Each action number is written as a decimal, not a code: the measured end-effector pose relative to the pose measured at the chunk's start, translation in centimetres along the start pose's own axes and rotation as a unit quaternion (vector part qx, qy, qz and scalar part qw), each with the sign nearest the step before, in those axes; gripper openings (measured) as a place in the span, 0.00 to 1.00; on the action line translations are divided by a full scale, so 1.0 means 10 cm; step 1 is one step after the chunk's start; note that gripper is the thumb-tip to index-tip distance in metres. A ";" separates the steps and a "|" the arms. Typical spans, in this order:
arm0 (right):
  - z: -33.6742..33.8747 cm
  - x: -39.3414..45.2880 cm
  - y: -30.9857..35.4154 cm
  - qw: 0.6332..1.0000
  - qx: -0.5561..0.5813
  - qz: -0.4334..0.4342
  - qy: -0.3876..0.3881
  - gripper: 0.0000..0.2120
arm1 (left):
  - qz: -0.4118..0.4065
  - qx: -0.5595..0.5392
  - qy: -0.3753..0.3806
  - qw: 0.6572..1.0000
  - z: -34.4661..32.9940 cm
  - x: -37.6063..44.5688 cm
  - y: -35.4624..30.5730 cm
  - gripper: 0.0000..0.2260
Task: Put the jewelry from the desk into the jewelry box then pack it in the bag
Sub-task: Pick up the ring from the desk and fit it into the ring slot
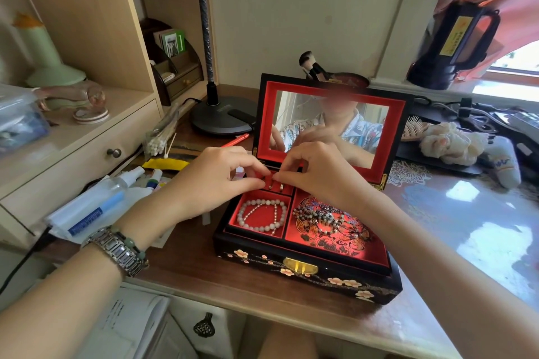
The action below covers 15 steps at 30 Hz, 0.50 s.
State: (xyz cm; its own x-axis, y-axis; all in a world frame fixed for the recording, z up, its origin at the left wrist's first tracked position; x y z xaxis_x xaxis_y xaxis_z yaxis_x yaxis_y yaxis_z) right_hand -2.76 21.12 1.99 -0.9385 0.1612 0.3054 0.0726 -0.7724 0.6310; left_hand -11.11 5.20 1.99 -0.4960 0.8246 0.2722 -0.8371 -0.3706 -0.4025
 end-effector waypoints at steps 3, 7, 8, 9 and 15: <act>-0.03 0.01 0.02 1.000 -0.007 0.003 0.010 0.08 | 0.002 -0.005 -0.007 1.000 0.02 -0.01 0.00 0.07; -0.04 0.01 0.04 1.000 -0.003 -0.002 0.013 0.11 | 0.001 -0.001 -0.005 1.000 0.03 -0.02 0.01 0.07; -0.03 0.01 0.04 1.000 0.008 -0.009 0.011 0.12 | 0.001 -0.002 -0.004 1.000 0.03 -0.02 0.01 0.07; -0.01 0.01 0.04 1.000 0.020 -0.016 0.005 0.12 | 0.001 -0.002 -0.004 1.000 0.03 -0.02 0.01 0.07; 0.05 -0.01 -0.01 0.997 0.056 -0.049 -0.010 0.14 | 0.002 -0.004 -0.007 1.000 0.01 -0.01 0.01 0.07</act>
State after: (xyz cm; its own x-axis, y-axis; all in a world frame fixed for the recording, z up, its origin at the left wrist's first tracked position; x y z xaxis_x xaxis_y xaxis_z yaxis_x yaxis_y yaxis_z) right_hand -2.51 21.48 2.23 -0.9364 0.2452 0.2511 0.0189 -0.6793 0.7336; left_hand -11.19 5.05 1.98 -0.5027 0.8171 0.2820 -0.8328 -0.3704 -0.4114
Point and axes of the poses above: each hand's wrist, its own x-axis towards the middle knuckle, its own z-axis out of the back of the hand, y = z × x, the point moved 3 cm from there along x, towards the middle knuckle, and after that the axes turned 10 degrees about x, right-handed, at the moved point
